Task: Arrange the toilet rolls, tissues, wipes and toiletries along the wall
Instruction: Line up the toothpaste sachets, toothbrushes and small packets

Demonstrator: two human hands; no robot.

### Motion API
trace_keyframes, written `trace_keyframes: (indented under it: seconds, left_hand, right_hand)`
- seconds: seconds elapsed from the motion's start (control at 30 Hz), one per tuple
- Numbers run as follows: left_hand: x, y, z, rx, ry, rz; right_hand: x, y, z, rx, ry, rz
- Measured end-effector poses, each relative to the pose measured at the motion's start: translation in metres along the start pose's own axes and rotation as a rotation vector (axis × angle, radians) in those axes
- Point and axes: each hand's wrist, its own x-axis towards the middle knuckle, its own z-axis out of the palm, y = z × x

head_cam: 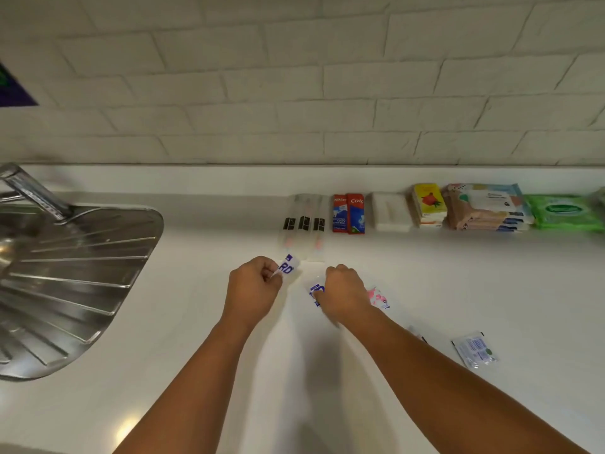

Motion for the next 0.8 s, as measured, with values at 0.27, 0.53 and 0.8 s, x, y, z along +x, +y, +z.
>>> trace_keyframes:
  seconds: [0.27,0.53,0.8]
  left_hand:
    - [0.050,-0.022,-0.010,-0.280,-0.022,-0.065]
    - [0.156,-0.046,-0.001,-0.261,-0.057,-0.080]
    - [0.250,-0.056,0.025,-0.197,-0.184,-0.182]
  right_hand:
    - [0.018,-0.010,0.007,-0.046,-0.140,0.124]
    - [0.035,-0.030,-0.019,0.272,0.073,0.134]
    - [0.057,-0.051,-0.043,0.898,0.129,0.234]
